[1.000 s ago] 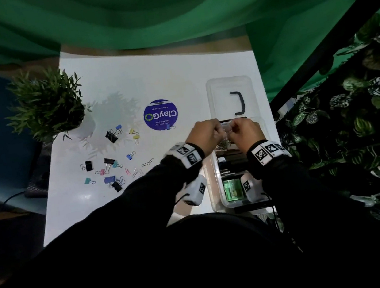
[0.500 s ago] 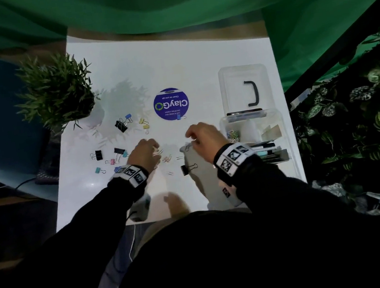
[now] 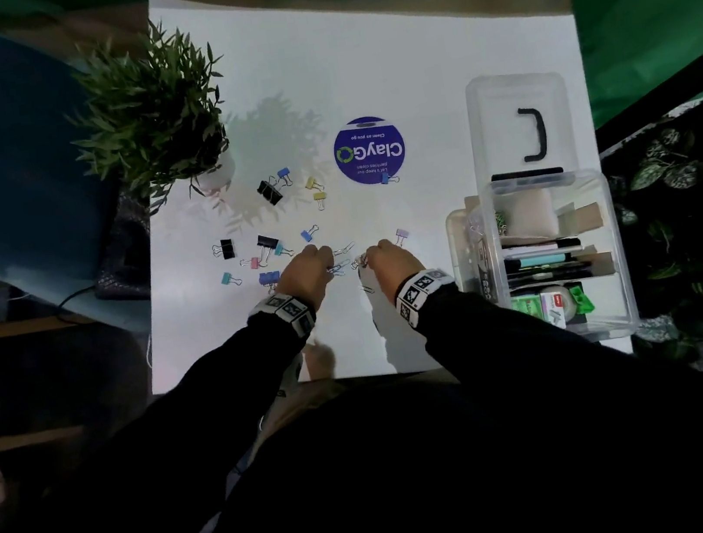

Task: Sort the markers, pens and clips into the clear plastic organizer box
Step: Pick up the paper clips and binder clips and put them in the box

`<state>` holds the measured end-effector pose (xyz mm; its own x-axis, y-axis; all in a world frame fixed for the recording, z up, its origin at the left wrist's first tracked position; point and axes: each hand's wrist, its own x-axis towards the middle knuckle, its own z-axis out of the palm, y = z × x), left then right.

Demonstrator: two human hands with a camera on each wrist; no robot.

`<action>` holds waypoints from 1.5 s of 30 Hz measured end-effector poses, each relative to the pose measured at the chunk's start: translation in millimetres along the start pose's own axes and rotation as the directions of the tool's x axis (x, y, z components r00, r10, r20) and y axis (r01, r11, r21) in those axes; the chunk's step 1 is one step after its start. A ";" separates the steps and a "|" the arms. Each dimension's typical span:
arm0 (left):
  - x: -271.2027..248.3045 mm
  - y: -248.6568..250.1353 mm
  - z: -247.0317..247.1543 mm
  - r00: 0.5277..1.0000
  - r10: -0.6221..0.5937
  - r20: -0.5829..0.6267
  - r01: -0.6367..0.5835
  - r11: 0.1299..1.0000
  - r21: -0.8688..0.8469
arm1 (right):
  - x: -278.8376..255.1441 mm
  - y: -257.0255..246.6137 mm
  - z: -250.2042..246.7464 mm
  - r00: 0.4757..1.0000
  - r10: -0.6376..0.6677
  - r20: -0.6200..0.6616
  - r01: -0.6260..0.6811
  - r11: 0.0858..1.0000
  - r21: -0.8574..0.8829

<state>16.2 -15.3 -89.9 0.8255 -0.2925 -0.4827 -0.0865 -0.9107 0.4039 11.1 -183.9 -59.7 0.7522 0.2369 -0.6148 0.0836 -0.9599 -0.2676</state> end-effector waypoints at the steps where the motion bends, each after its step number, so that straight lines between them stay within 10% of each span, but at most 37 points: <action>1: 0.5 -1.0 0.8 1.000 0.006 0.002 -0.006 1.000 0.000 | -1.0 -2.7 2.6 1.000 -0.009 -0.001 0.009 1.000 0.008; 16: -3.6 10.8 -8.7 0.998 -0.014 0.056 0.009 0.995 0.100 | -6.2 -23.6 5.2 0.994 -0.084 0.073 0.085 0.996 -0.021; 25: -27.6 17.7 -33.5 0.992 -0.086 -0.089 0.065 0.974 -0.216 | -19.6 2.8 -17.5 0.993 -0.112 0.028 0.104 0.975 0.198; 32: -41.0 122.7 -75.4 0.961 0.055 -0.272 -0.181 0.867 -0.465 | -90.8 67.2 -86.0 0.942 0.083 -0.324 0.104 0.848 0.520; 40: 6.8 263.6 -54.7 0.933 0.257 -0.252 -0.346 0.835 -0.428 | -122.7 172.3 -121.3 0.758 0.399 -0.515 -0.009 0.797 0.604; 45: 31.0 271.5 -30.6 0.943 0.307 -0.127 -0.323 0.936 -0.140 | -110.5 192.0 -114.2 0.817 0.355 -0.454 -0.124 0.878 0.463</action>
<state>35.4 -262.7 28.5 0.8231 -0.5181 -0.2327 -0.2696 -0.7170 0.6428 18.7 -411.5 41.6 0.9411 -0.2158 -0.2603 -0.3228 -0.8024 -0.5019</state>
